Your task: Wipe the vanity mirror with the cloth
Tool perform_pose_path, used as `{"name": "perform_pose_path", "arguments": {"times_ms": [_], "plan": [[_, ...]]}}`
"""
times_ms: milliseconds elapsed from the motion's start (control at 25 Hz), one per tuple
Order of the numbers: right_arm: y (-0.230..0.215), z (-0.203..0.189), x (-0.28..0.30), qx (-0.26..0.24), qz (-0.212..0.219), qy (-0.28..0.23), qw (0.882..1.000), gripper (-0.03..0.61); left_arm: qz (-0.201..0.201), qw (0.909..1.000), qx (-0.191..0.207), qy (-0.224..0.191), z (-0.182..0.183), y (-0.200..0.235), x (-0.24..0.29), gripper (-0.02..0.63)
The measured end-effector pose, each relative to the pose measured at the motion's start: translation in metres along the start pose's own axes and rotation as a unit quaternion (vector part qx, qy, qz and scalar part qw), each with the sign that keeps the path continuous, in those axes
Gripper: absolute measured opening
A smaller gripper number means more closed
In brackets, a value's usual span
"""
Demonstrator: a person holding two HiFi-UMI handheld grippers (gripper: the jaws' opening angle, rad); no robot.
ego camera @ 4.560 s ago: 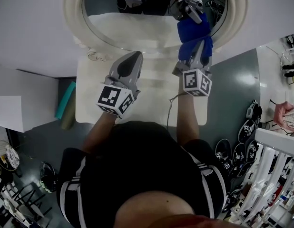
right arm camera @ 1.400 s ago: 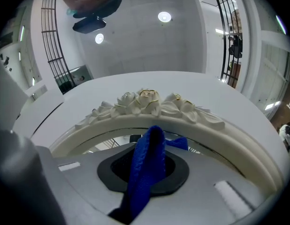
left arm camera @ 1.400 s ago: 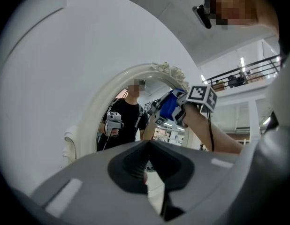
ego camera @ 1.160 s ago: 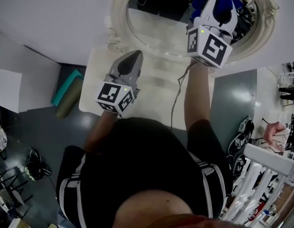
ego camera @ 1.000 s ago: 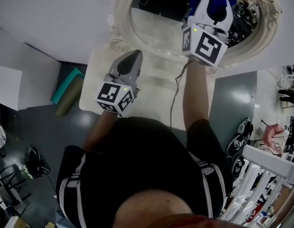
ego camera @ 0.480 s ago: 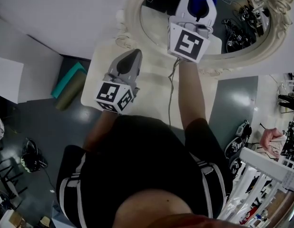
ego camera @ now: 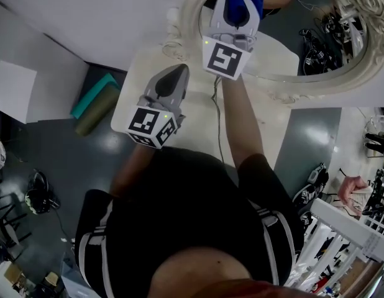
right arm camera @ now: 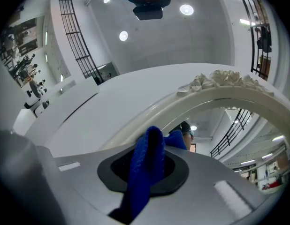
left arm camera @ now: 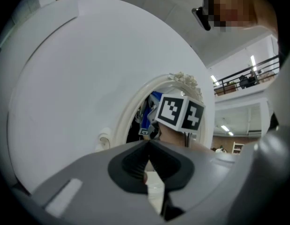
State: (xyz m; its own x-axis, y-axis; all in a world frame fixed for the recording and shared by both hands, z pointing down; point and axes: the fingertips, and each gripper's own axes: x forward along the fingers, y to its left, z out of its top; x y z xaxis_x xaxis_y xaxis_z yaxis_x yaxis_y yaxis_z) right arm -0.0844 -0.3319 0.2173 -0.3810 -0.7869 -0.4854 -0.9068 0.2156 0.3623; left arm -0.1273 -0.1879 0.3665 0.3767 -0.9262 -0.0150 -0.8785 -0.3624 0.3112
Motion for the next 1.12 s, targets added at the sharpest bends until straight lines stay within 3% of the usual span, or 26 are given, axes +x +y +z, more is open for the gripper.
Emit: {"name": "perform_pose_path", "arguments": {"times_ms": [320,680,880,1120], "plan": [[0.013,-0.009,-0.005,0.057,-0.007,-0.018,0.998,0.037,0.022,0.9998,-0.001,0.004,0.001,0.016,-0.018,0.011],[0.023,-0.022,-0.015,0.200,0.012,-0.035,0.979,0.038,0.013,0.9999,0.006,0.004,0.000,0.003,-0.030,0.011],[0.015,-0.019,-0.024,0.233,0.021,-0.040,0.971,0.040,0.012,0.9998,0.012,0.000,0.002,-0.003,-0.037,0.011],[-0.009,0.013,-0.050,0.248,0.004,-0.069,0.966,0.040,-0.004,0.9999,0.013,0.000,0.005,-0.014,-0.038,0.011]]}}
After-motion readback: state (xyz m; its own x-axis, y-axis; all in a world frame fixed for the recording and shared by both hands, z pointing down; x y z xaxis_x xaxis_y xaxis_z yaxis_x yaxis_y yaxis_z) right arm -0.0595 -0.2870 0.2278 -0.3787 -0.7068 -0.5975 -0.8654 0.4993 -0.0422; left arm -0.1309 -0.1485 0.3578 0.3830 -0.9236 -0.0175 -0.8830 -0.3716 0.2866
